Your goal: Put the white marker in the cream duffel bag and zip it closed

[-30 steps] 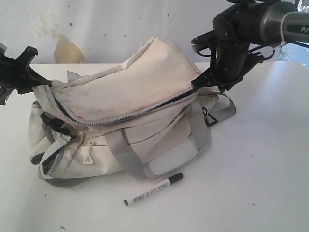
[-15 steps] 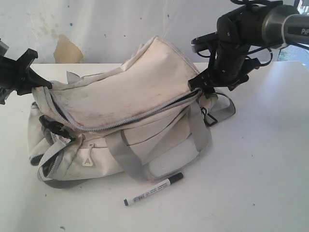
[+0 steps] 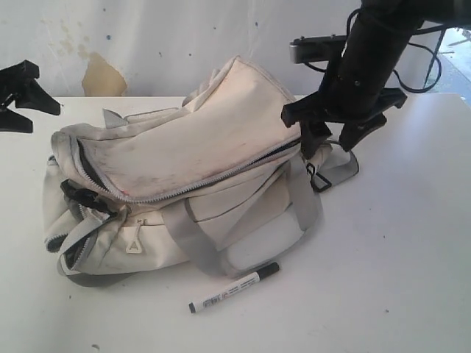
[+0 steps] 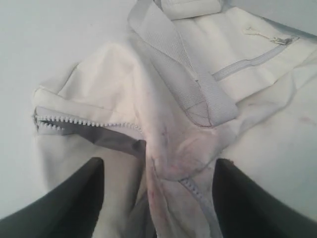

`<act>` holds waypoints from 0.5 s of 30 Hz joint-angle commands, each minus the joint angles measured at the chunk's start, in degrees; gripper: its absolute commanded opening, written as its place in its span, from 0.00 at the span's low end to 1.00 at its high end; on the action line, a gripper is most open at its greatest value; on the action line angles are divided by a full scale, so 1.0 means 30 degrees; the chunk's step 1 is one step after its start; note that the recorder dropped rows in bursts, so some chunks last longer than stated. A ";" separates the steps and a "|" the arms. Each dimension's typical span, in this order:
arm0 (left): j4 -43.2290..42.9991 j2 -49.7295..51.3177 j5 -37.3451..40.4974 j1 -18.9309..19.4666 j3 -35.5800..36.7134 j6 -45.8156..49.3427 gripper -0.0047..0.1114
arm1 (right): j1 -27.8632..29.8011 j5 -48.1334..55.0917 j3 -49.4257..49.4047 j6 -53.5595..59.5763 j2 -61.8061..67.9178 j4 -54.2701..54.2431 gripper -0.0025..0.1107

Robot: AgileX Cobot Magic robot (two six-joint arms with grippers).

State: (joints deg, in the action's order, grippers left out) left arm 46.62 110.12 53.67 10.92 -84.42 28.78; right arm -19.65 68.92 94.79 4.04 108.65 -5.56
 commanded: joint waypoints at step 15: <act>-0.1077 -0.6282 0.5430 0.0041 0.2506 -0.5000 0.42 | 0.0077 -0.3420 -0.7644 0.1284 -0.3874 -0.0163 0.45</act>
State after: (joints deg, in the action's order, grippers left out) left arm 43.04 92.58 68.57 10.92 -80.26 16.91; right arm -19.65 61.56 74.56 7.06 98.48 -6.12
